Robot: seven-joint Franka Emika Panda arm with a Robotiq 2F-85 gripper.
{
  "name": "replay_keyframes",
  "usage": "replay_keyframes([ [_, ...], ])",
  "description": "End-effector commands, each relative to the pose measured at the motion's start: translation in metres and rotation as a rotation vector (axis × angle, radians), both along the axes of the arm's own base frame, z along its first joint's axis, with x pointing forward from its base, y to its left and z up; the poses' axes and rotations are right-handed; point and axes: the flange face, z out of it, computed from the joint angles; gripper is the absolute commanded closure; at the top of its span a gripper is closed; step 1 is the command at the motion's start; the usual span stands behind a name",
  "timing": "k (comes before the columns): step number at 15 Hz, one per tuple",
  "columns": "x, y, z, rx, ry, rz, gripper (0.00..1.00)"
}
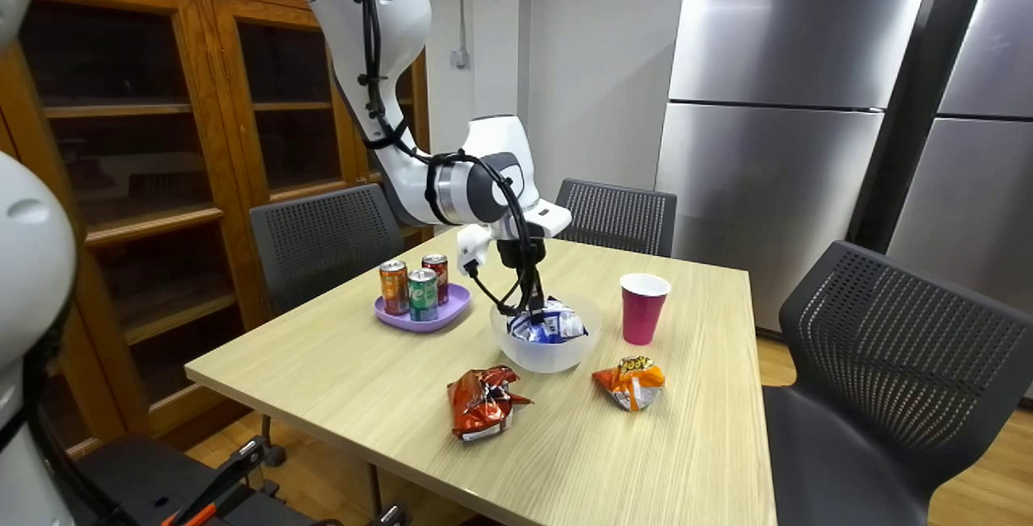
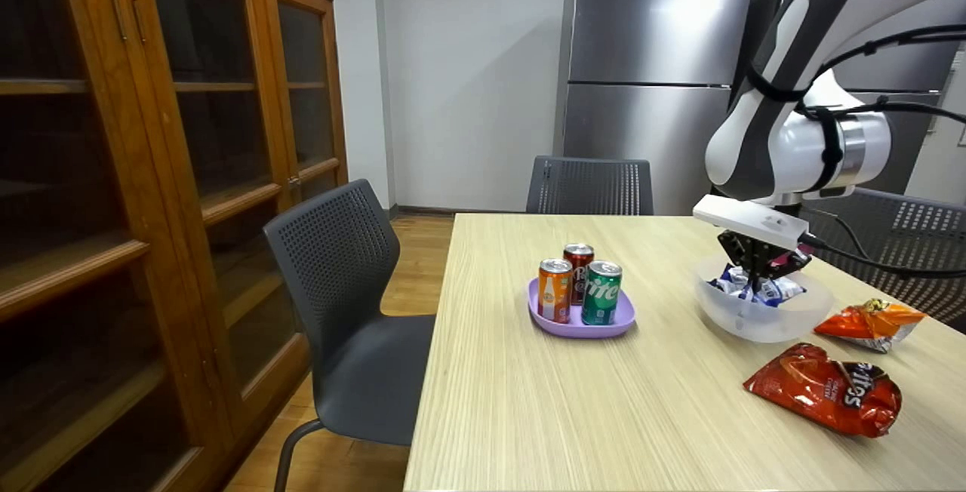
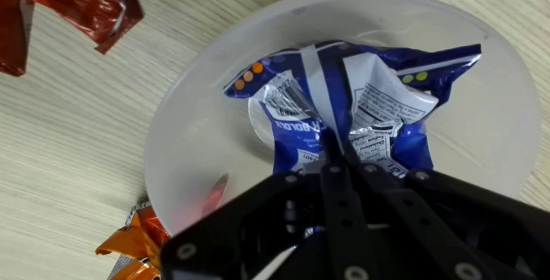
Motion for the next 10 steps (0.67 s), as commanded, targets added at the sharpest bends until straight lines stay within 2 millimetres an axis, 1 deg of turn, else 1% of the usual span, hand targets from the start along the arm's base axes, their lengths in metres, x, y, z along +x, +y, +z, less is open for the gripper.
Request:
replay_keyframes([
  [1, 0.016, 0.0, -0.002, 0.012, 0.014, -0.035, 1.0],
  [6, 0.029, 0.004, -0.01, 0.008, 0.028, -0.036, 1.0],
  [10, 0.035, 0.009, -0.015, 0.005, 0.041, -0.032, 1.0],
])
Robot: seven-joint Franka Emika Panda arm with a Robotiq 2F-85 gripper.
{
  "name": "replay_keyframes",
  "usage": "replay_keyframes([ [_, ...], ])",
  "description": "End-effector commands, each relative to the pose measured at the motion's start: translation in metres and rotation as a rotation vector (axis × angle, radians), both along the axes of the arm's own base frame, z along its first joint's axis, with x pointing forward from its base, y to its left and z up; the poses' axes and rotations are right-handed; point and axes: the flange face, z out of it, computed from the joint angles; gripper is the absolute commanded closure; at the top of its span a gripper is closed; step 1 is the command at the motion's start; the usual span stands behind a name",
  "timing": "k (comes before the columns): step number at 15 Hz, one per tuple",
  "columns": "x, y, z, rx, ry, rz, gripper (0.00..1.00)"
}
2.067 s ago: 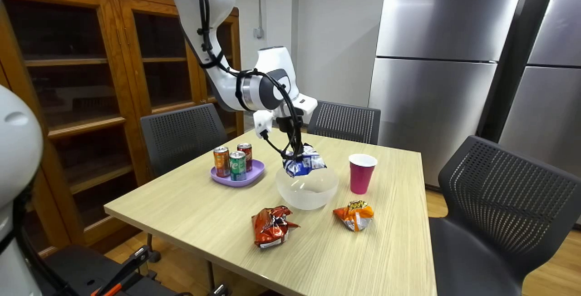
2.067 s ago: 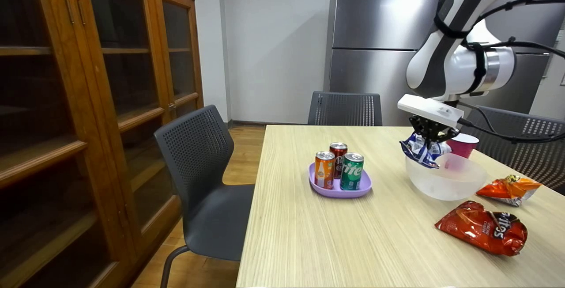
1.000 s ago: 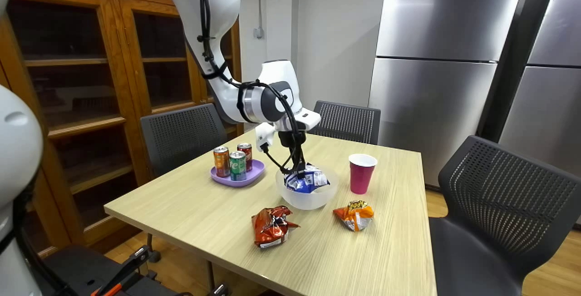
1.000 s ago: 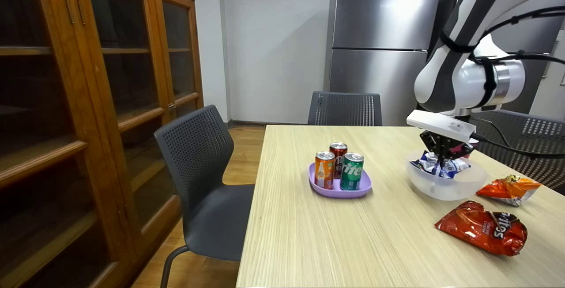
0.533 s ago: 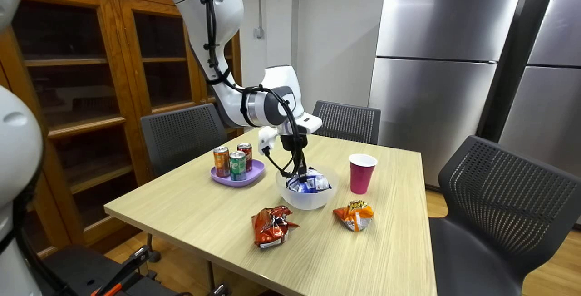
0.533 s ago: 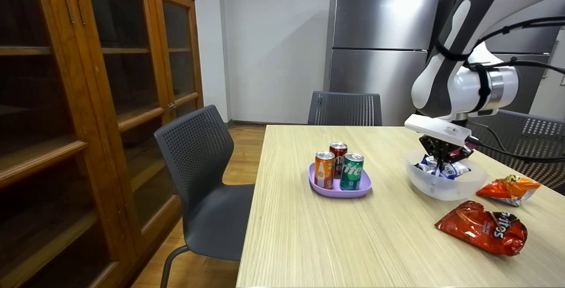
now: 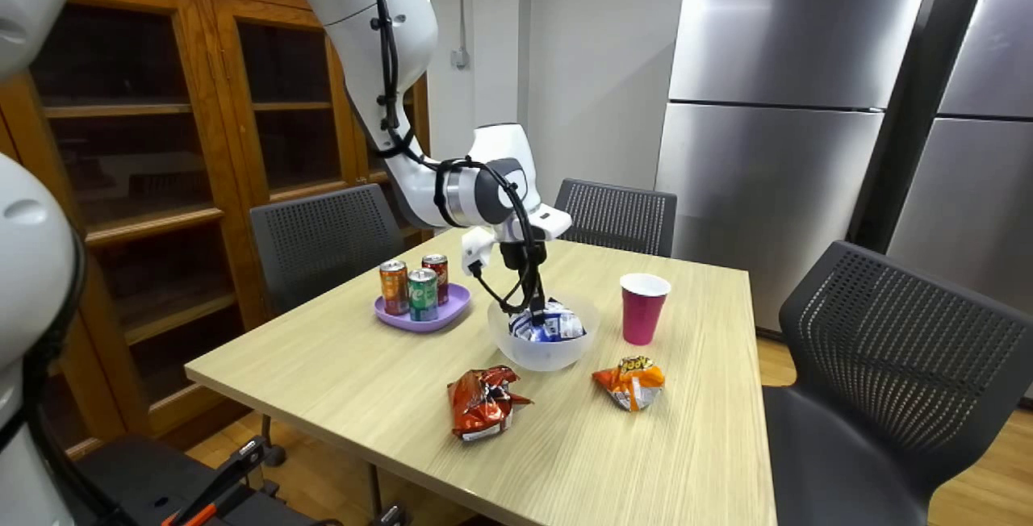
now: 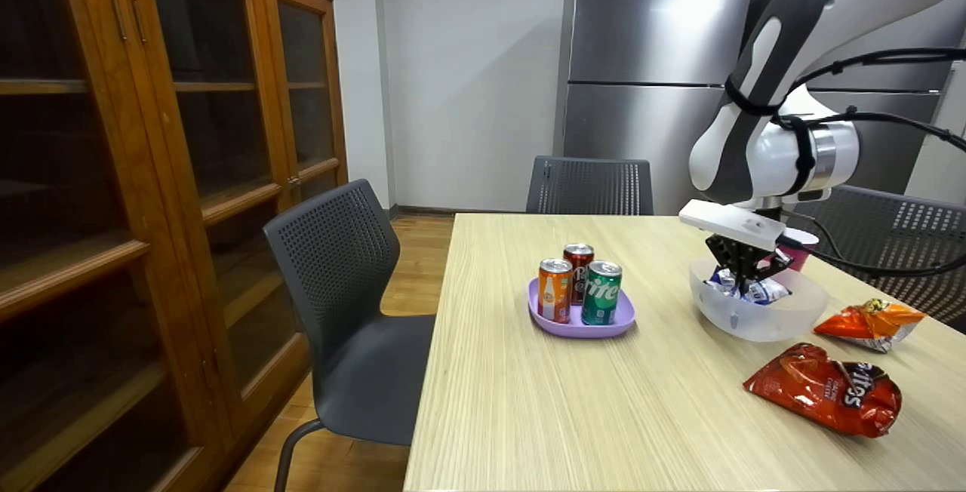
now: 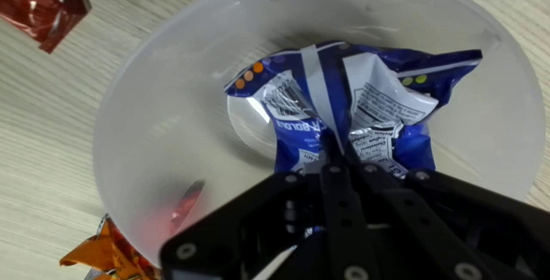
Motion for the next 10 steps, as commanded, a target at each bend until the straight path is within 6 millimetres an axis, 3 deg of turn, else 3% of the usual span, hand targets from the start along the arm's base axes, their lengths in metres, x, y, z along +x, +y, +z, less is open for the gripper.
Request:
replay_keyframes([
  [1, 0.011, 0.004, 0.0, 0.01, 0.017, -0.024, 0.74],
  [4, 0.009, 0.003, 0.004, 0.005, 0.014, -0.028, 0.6],
  [10, -0.005, 0.008, 0.027, -0.002, -0.015, -0.026, 0.15],
])
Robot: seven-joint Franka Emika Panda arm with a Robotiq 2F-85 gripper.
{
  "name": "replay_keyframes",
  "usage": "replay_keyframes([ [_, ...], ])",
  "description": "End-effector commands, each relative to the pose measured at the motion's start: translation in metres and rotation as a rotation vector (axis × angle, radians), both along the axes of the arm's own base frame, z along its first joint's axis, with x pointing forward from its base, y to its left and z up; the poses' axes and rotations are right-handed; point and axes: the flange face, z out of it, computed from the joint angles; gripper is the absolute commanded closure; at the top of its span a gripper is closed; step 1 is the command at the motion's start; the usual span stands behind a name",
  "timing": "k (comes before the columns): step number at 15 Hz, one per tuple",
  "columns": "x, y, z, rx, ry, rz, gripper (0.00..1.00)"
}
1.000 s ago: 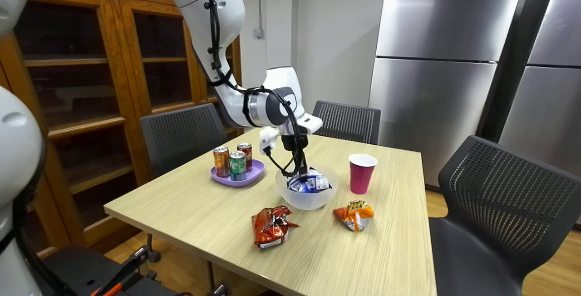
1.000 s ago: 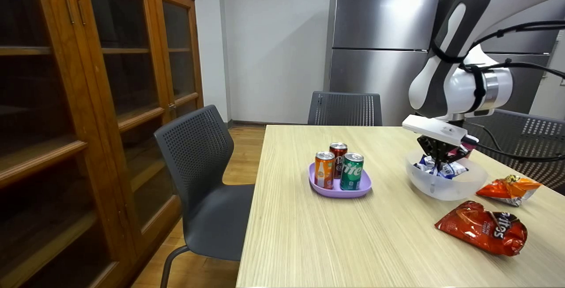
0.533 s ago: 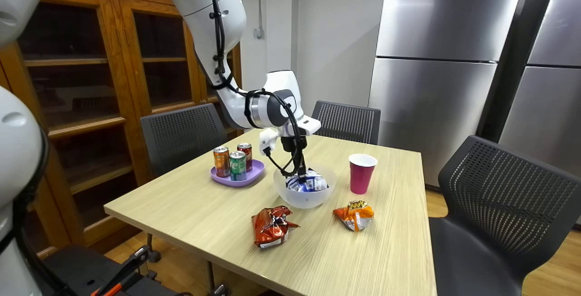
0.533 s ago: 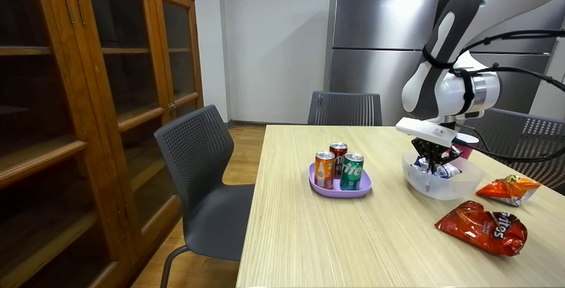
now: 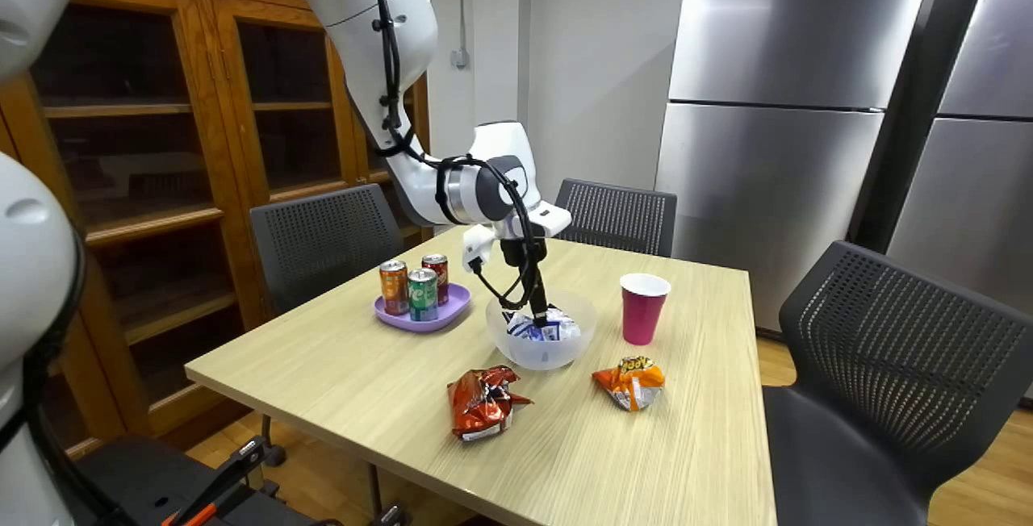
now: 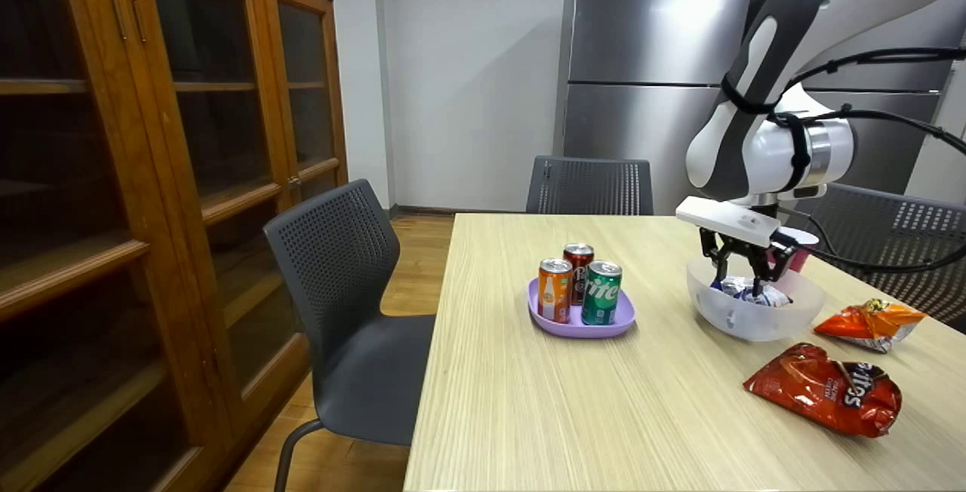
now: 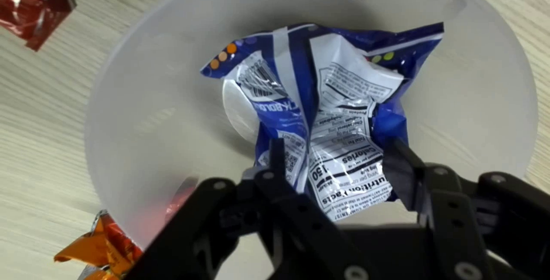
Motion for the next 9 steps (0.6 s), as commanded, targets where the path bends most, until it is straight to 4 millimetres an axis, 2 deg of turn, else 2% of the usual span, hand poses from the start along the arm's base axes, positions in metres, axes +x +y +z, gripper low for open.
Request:
replay_keyframes([
  [1, -0.016, 0.009, 0.03, 0.002, -0.01, 0.002, 0.06],
  [3, -0.026, 0.014, 0.043, 0.002, -0.011, 0.03, 0.0],
  [9, -0.072, 0.026, 0.08, -0.002, 0.009, 0.141, 0.0],
])
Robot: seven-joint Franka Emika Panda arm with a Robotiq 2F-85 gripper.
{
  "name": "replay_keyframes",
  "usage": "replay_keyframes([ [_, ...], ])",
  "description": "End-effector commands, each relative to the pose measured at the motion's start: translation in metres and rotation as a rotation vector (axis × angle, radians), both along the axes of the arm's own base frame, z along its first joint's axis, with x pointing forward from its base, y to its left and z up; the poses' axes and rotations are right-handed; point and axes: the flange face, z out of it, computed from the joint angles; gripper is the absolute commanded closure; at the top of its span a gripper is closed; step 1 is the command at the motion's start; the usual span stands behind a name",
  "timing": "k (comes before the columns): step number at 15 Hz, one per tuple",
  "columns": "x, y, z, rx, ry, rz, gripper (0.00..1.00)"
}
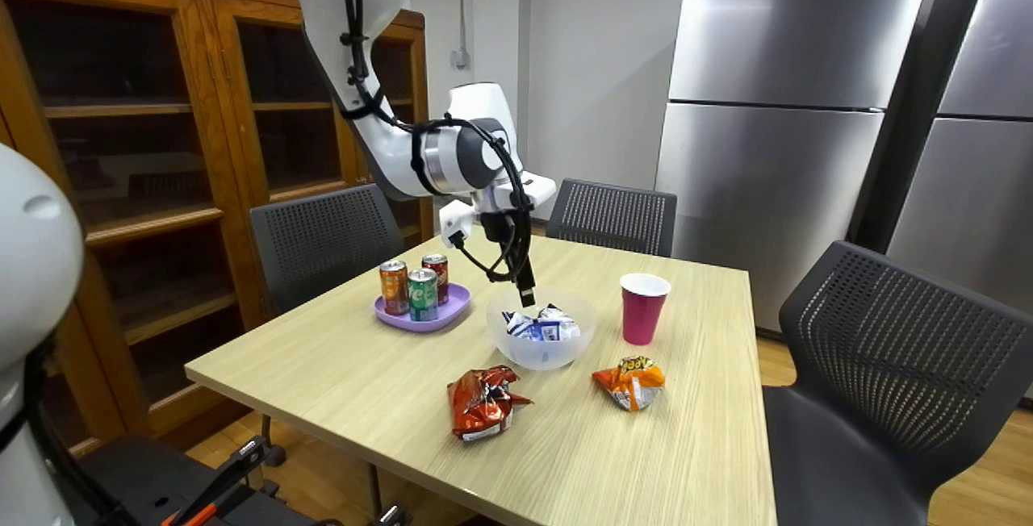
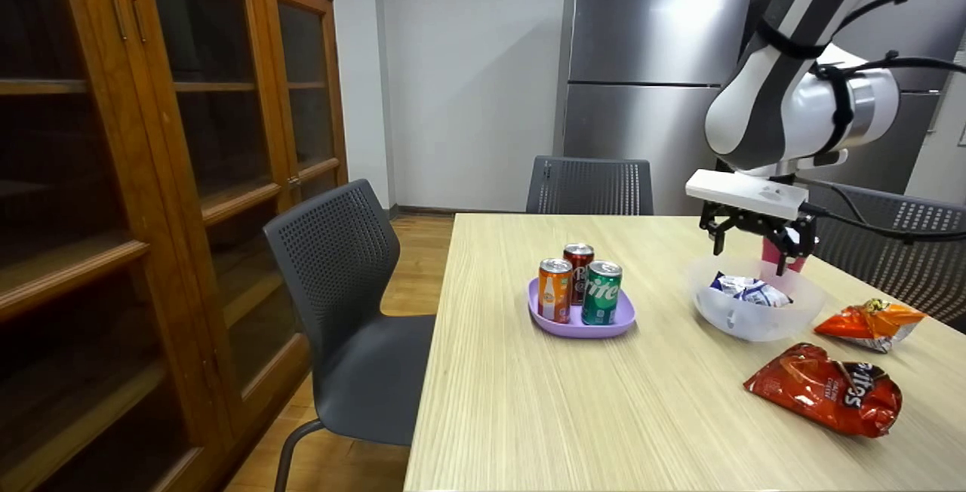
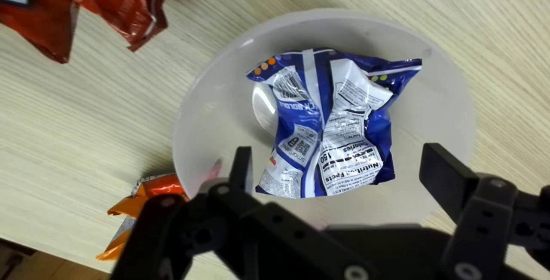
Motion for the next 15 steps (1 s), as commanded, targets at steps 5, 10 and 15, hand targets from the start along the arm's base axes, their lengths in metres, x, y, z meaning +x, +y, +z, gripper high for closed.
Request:
replay_keyframes([
  [5, -0.075, 0.008, 0.047, -0.033, 0.058, 0.2, 0.0],
  [10, -0.114, 0.011, 0.047, -0.034, 0.151, 0.421, 0.0],
  [15, -0.137, 0.009, 0.035, -0.008, 0.24, 0.671, 0.0],
])
